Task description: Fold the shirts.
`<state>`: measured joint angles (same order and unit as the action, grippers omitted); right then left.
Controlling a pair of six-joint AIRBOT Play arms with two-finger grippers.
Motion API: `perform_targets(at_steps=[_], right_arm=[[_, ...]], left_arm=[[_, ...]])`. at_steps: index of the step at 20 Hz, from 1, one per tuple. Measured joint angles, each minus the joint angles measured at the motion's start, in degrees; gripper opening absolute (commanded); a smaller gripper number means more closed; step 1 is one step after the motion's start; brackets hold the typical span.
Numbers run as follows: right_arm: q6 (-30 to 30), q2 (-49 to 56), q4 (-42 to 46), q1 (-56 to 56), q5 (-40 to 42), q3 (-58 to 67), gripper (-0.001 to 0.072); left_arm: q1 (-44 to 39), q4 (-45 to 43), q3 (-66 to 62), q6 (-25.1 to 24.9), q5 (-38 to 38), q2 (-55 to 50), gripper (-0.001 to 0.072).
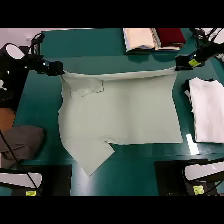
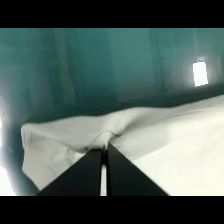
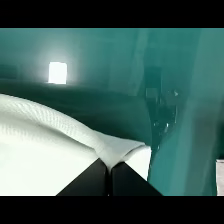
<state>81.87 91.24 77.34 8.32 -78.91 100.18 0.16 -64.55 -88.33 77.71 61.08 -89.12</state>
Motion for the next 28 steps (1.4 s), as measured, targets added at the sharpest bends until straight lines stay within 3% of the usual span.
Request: perform_targets(at_steps=[4,10,11,12,13,17,19,23,24,25,28], right_arm=[[-0.6,-2.2,0.3,2.2,-1.4,-5.4,0.0014],[-0.9,-7.0,0.4,4.0,2.1,-19.7,0.0017],[-0.9,-7.5,0.4,4.0,2.8,-21.6,0.0062],[-0.9,-8.2,0.4,4.0,3.5,-23.4,0.0271],[-0.9,-8.6,0.7,4.1,4.0,-24.8,0.0434],[-1.0,-9.7,0.5,4.2,4.6,-26.9,0.0452],[-1.0,-11.0,0.3,4.2,3.6,-26.8,0.0452],[-1.0,-16.6,0.3,4.2,2.2,-29.0,0.0451],[-1.0,-18.4,0.2,4.2,2.3,-29.9,0.0452],[-1.0,-19.9,0.2,4.2,2.9,-30.8,0.0451],[-1.0,-23.8,0.2,4.2,4.8,-33.0,0.0452]], left_arm=[[0.1,-1.1,3.7,0.1,5.9,-0.5,0.0025],[0.1,-0.2,12.5,0.2,7.2,-0.6,0.0025],[0.2,0.1,13.3,0.2,7.2,-0.6,0.0033],[0.2,0.3,13.9,0.2,7.2,-0.6,0.0308],[0.2,0.3,14.3,0.2,7.3,-0.6,0.056],[0.2,0.5,14.7,2.8,7.8,0.0,0.056],[0.3,0.0,15.0,3.7,8.7,2.3,0.0473],[-1.3,-6.0,24.0,7.0,10.4,13.5,0.0475],[-1.9,-7.4,28.0,8.0,10.8,17.0,0.0489],[-2.5,-8.3,32.3,9.2,10.9,20.5,0.0568],[-4.5,-9.0,46.2,13.1,11.5,30.9,0.0573]])
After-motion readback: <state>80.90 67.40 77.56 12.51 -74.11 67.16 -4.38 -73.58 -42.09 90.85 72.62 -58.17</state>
